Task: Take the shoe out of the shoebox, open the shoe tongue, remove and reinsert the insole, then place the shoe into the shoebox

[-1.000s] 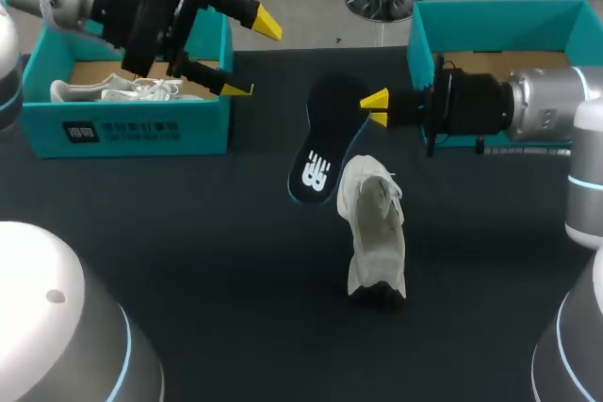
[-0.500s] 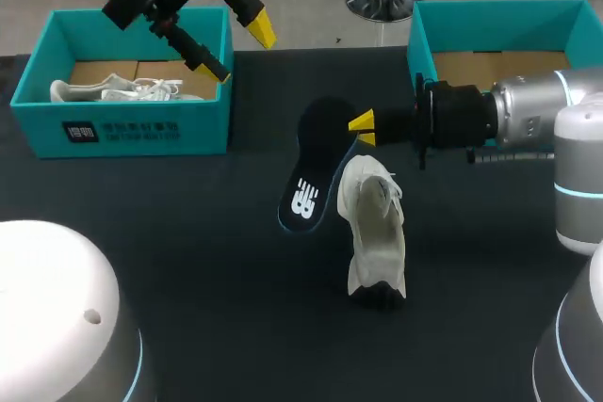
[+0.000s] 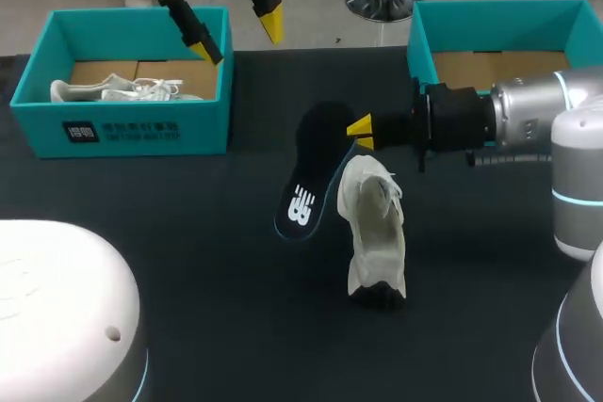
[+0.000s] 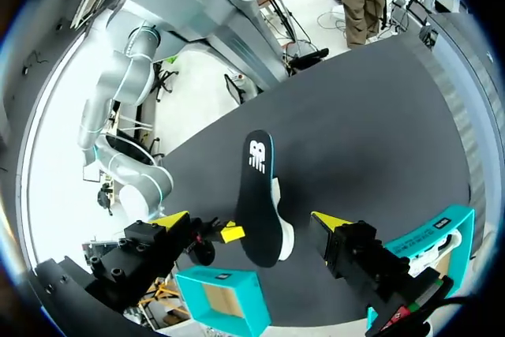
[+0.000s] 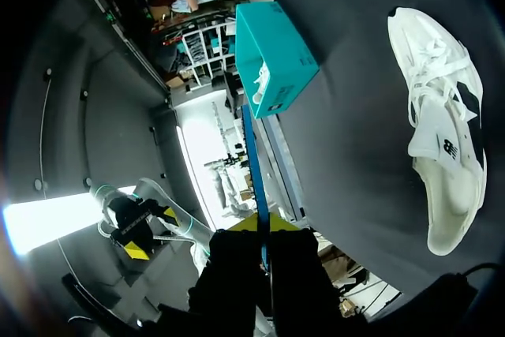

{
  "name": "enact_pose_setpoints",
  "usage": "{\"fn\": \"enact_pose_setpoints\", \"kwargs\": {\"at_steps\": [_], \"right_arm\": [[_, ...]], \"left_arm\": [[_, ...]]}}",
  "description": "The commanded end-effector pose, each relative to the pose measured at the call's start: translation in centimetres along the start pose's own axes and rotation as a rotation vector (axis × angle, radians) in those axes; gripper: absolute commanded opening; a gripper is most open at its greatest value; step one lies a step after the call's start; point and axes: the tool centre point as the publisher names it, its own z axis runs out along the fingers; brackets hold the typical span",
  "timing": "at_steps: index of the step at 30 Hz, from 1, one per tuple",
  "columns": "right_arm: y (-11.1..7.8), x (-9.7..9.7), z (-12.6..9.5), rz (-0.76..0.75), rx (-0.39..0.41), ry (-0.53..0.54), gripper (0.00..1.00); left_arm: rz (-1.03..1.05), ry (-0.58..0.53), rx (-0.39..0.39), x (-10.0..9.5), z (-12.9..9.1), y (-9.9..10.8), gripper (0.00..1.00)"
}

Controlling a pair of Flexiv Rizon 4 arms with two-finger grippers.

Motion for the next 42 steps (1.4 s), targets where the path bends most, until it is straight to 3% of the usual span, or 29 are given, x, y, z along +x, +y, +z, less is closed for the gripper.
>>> {"fn": "enact_pose_setpoints", "kwargs": {"at_steps": [1,9,26,35,42], "right_arm": [[-0.1,0.1,0.1,0.002,-0.002,-0.006,0.0],[-0.1,0.1,0.1,0.002,-0.002,-0.006,0.0],[-0.1,0.1,0.1,0.002,-0.002,-0.006,0.0],[-0.1,0.1,0.1,0.002,-0.002,-0.006,0.0],[-0.1,0.1,0.1,0.002,-0.002,-0.006,0.0]], "left_arm": [[0.0,0.09,0.019,-1.5,0.8,1.3,1.0],[-0.098,0.151,-0.038,-1.9,2.1,3.4,1.0],[-0.106,0.155,-0.073,-2.5,2.2,3.6,1.0],[-0.148,-0.313,-0.166,1.9,1.6,0.7,1.0],[-0.139,-0.552,-0.258,4.6,1.7,-1.7,1.0]]}}
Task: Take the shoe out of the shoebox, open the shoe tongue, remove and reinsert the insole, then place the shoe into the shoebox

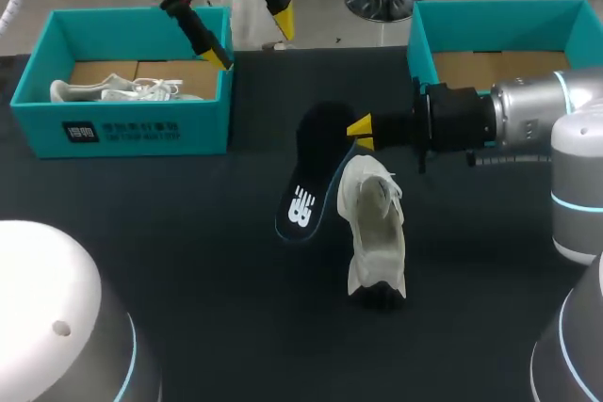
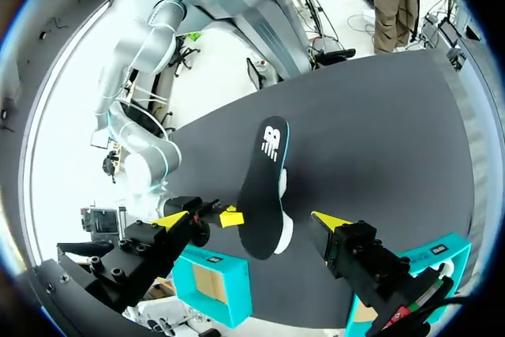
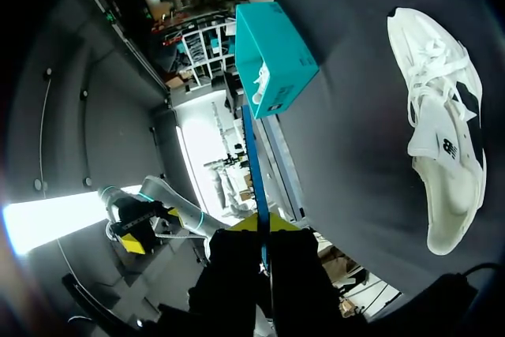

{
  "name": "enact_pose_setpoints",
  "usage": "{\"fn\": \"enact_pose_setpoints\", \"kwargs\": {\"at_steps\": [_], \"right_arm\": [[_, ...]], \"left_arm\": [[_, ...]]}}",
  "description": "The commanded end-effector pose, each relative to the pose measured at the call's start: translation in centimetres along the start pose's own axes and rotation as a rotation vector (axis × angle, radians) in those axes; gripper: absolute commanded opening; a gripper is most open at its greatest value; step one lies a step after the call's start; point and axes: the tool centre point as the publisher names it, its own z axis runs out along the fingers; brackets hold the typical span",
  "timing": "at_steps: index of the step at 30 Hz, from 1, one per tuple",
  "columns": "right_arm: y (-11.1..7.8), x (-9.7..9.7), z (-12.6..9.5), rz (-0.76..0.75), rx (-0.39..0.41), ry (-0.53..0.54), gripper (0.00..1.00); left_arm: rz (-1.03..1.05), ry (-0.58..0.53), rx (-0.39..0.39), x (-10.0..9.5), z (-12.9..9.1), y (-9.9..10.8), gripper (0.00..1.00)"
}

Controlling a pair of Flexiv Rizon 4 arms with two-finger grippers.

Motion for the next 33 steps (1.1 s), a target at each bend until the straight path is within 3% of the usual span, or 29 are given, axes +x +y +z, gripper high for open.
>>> {"fn": "enact_pose_setpoints", "kwargs": {"at_steps": [1,9,14,16,29,33], "right_arm": [[0.0,0.1,0.1,0.002,0.0,-0.004,0.0],[0.0,0.1,0.1,0.002,0.0,-0.004,0.0],[0.0,0.1,0.1,0.002,0.0,-0.004,0.0],[0.0,0.1,0.1,0.002,0.0,-0.004,0.0],[0.0,0.1,0.1,0.002,0.0,-0.004,0.0],[0.0,0.1,0.1,0.002,0.0,-0.004,0.0]], "left_arm": [[-0.004,-0.499,-0.143,4.7,0.2,-2.3,1.0],[-0.066,-0.69,-0.203,7.3,0.0,-3.4,1.0],[-0.091,-0.682,-0.194,7.9,1.5,-3.5,1.0],[-0.11,-0.632,-0.149,7.6,2.2,-3.5,1.0],[-0.11,-0.632,-0.149,7.6,2.2,-3.5,1.0],[-0.057,-0.707,-0.197,7.9,3.0,-3.1,1.0]]}}
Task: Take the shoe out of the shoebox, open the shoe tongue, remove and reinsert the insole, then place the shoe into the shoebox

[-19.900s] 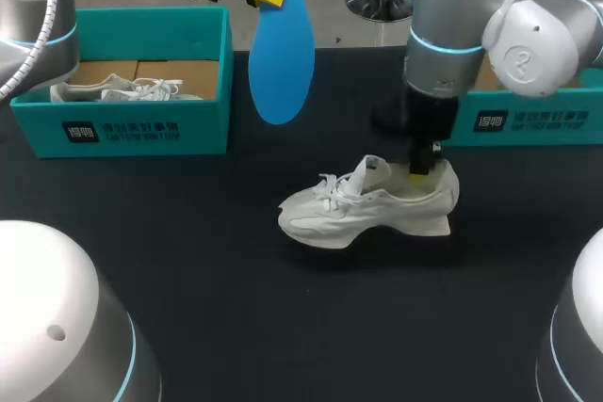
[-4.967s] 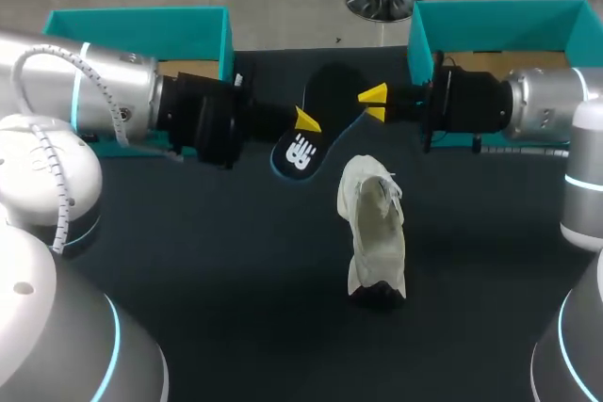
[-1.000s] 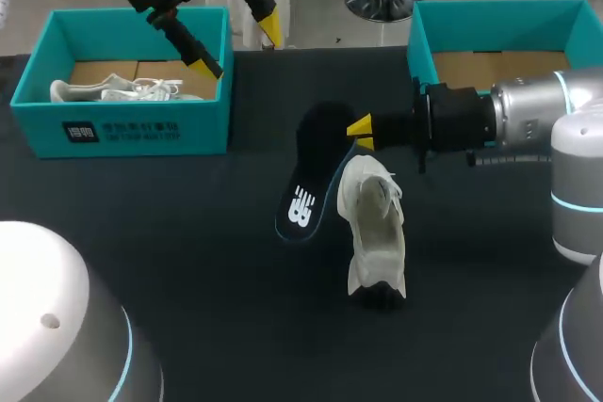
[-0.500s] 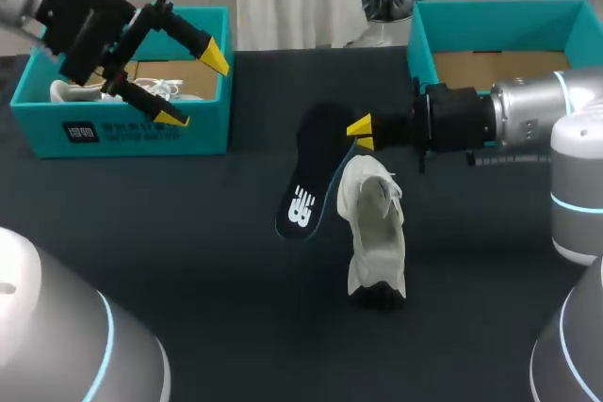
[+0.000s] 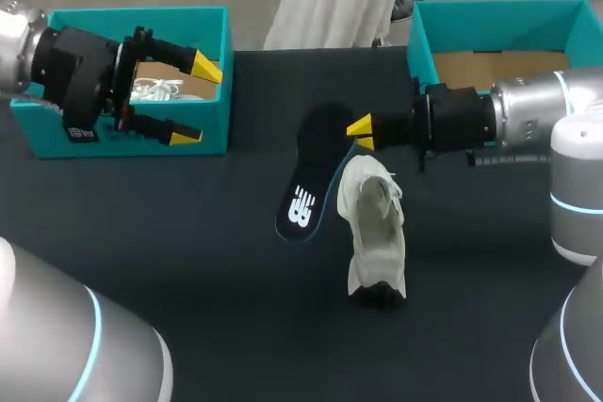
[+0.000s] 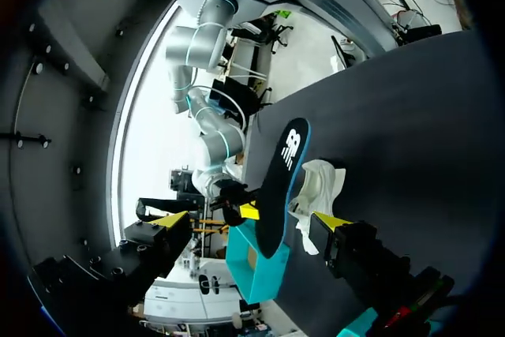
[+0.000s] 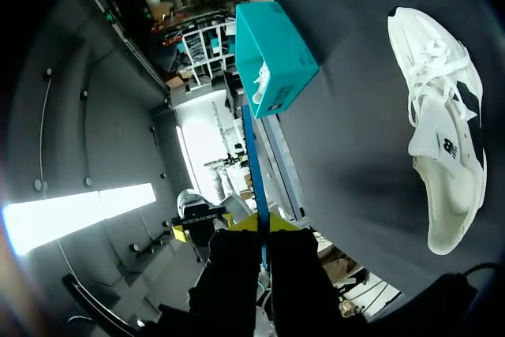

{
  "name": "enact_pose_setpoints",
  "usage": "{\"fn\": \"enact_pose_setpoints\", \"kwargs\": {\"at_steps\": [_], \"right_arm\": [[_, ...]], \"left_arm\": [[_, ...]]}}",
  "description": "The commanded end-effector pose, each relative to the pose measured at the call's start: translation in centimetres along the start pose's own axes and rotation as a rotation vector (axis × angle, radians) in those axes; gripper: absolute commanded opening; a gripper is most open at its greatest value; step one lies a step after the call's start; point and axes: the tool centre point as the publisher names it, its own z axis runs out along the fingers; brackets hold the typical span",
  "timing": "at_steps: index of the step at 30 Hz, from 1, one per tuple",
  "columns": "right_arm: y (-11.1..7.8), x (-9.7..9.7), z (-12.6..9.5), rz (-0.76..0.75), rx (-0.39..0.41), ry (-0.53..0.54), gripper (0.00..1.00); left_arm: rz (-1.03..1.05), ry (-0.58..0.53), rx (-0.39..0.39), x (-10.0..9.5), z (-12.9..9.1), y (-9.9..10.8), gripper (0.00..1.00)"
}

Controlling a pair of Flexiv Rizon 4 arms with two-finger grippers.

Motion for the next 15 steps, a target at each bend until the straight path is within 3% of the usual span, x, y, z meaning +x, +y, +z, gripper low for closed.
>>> {"fn": "enact_pose_setpoints", "kwargs": {"at_steps": [1,8,15], "right_arm": [[0.0,0.0,0.1,0.001,-0.001,-0.005,0.0],[0.0,0.0,0.1,0.001,-0.001,-0.005,0.0],[0.0,0.0,0.1,0.001,-0.001,-0.005,0.0]], "left_arm": [[0.026,-0.11,-0.012,1.2,0.8,-0.1,1.0],[0.053,-0.244,-0.034,2.4,2.2,-0.2,1.0],[0.036,-0.253,-0.015,2.9,5.7,0.4,1.0]]}}
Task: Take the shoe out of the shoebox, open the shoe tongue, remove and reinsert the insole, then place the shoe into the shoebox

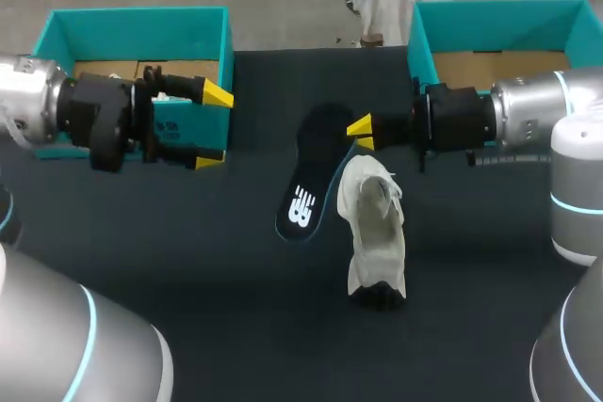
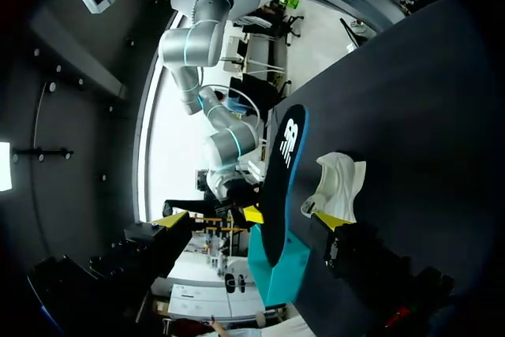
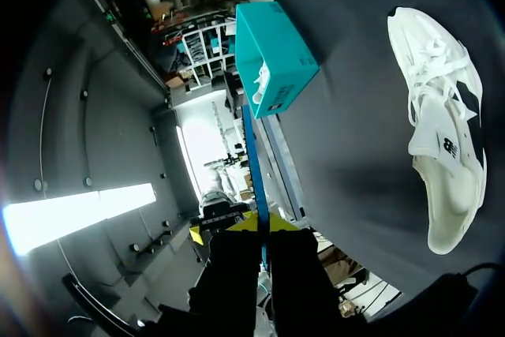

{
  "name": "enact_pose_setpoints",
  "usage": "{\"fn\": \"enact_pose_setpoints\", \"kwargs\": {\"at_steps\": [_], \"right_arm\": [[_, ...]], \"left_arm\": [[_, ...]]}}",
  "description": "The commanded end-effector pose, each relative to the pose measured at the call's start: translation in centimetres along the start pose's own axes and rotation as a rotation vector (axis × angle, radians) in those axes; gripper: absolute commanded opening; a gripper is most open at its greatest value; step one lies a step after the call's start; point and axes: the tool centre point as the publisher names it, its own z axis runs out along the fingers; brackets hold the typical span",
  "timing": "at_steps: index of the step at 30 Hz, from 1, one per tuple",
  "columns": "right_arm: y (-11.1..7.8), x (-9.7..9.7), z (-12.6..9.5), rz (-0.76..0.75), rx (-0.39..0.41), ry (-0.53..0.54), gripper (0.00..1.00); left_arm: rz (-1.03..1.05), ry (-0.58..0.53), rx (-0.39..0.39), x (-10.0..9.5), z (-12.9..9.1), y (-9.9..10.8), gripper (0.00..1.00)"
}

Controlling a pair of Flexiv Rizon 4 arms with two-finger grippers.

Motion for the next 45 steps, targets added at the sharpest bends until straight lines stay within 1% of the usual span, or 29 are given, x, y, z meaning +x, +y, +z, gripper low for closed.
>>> {"fn": "enact_pose_setpoints", "kwargs": {"at_steps": [1,3,8,13,18,23,27,28,30,31,34,35,38,40,45], "right_arm": [[0.0,0.0,0.1,0.001,-0.001,-0.004,0.0],[0.0,0.0,0.1,0.001,-0.001,-0.004,0.0],[0.0,0.0,0.1,0.001,-0.001,-0.004,0.0],[0.0,0.0,0.1,0.001,-0.001,-0.004,0.0],[0.0,0.0,0.1,0.001,-0.001,-0.004,0.0],[0.0,0.0,0.1,0.001,-0.001,-0.004,0.0],[0.0,0.0,0.1,0.001,-0.001,-0.004,0.0],[0.0,0.0,0.1,0.001,-0.001,-0.004,0.0],[0.0,0.0,0.1,0.001,-0.001,-0.004,0.0],[0.0,0.0,0.1,0.001,-0.001,-0.004,0.0],[0.0,0.0,0.1,0.001,-0.001,-0.004,0.0],[0.0,0.0,0.1,0.001,-0.001,-0.004,0.0],[0.0,0.0,0.1,0.001,-0.001,-0.004,0.0],[0.0,0.0,0.1,0.001,-0.001,-0.004,0.0],[0.0,0.0,0.1,0.001,-0.001,-0.004,0.0]], "left_arm": [[-0.007,-0.082,-0.002,0.7,2.7,0.6,1.0],[-0.005,-0.113,0.005,0.8,3.7,0.8,1.0],[-0.007,-0.124,0.018,1.5,6.4,1.6,1.0],[-0.011,-0.13,0.023,2.2,8.0,2.4,1.0],[-0.025,-0.132,0.023,2.6,8.9,2.8,1.0],[-0.035,-0.139,0.028,2.9,10.0,2.8,1.0],[-0.044,-0.137,0.025,2.9,10.5,2.8,1.0],[-0.044,-0.137,0.025,2.9,10.6,2.8,0.93],[-0.047,-0.138,0.024,2.9,10.7,2.9,0.57],[-0.047,-0.137,0.023,2.9,10.8,2.9,0.45],[-0.049,-0.137,0.022,2.8,11.0,3.0,0.36],[-0.05,-0.136,0.021,2.8,11.1,3.0,0.31],[-0.057,-0.131,0.025,2.8,11.3,3.0,0.27],[-0.059,-0.13,0.028,2.9,11.5,2.8,0.28],[-0.068,-0.122,0.034,3.1,11.7,2.5,0.21]]}}
